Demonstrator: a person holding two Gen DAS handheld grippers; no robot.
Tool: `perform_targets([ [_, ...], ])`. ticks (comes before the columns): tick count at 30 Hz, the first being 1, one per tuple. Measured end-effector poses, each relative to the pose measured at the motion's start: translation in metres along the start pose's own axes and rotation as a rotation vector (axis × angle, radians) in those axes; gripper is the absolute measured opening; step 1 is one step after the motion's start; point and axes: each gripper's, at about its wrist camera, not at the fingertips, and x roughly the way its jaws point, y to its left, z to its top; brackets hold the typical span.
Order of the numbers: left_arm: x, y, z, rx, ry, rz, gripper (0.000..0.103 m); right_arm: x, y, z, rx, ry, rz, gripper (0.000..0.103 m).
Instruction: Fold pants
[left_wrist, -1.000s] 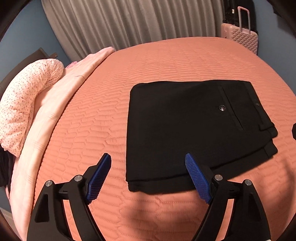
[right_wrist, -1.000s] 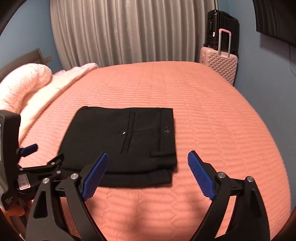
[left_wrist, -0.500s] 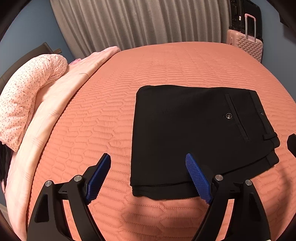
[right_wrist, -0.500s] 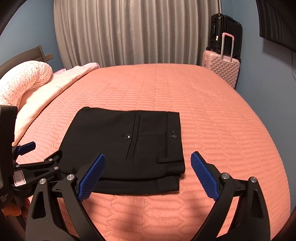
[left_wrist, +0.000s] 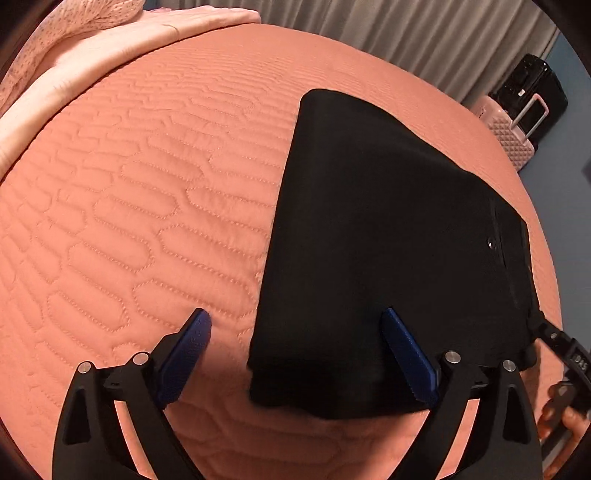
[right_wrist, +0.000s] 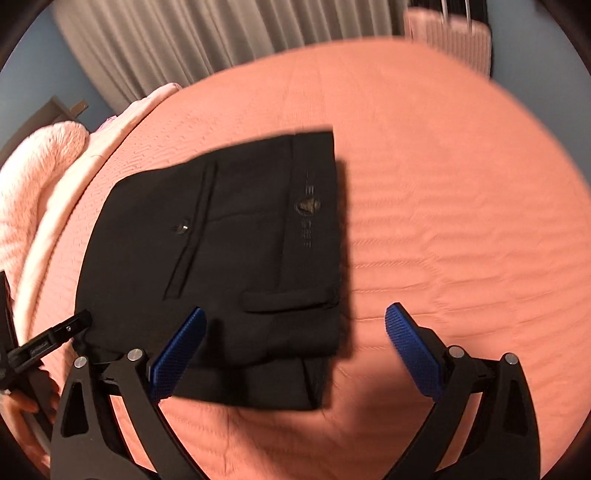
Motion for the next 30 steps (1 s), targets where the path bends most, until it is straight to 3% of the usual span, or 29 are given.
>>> perform_targets([
  [5, 0.002, -0.014, 0.0, 0.075, -0.015, 0.009, 0.092, 0.005, 0.012, -0.005, -0.021, -0.015, 0.027, 0.098],
  [11, 0.006, -0.018, 0.002, 0.088, -0.021, 0.005, 0.092, 0.012, 0.021, -0.008, -0.01, -0.007, 0.056, 0.098],
  [13, 0.011, -0.023, 0.005, 0.098, 0.003, -0.028, 0.085, 0.014, 0.021, -0.007, 0.005, -0.011, 0.059, 0.098],
  [16, 0.012, -0.03, 0.009, 0.099, 0.024, -0.037, 0.069, 0.011, 0.025, -0.006, -0.014, -0.019, 0.033, 0.084],
  [17, 0.011, -0.033, 0.009, 0.11, 0.025, -0.033, 0.065, 0.01, 0.024, -0.004, -0.008, -0.017, 0.038, 0.064],
  [18, 0.008, -0.036, 0.01, 0.125, 0.019, -0.026, 0.05, 0.007, 0.023, -0.003, 0.004, -0.013, 0.062, 0.043],
  [19, 0.005, -0.038, 0.01, 0.14, 0.011, -0.015, 0.029, 0.005, 0.024, -0.002, 0.008, -0.011, 0.079, 0.035],
  [20, -0.003, -0.042, 0.01, 0.166, -0.004, -0.011, 0.023, -0.003, 0.031, -0.001, -0.025, -0.022, 0.061, 0.03],
  [22, -0.015, -0.044, 0.009, 0.185, -0.017, -0.021, 0.018, -0.014, 0.04, -0.001, -0.06, -0.036, 0.045, 0.025],
  [26, -0.046, -0.03, -0.01, 0.154, 0.002, -0.076, 0.017, -0.051, 0.033, -0.023, -0.046, -0.029, 0.1, 0.023],
  [30, -0.079, -0.016, -0.061, 0.169, 0.03, -0.098, 0.018, -0.088, 0.012, -0.081, -0.032, -0.003, 0.119, 0.023],
])
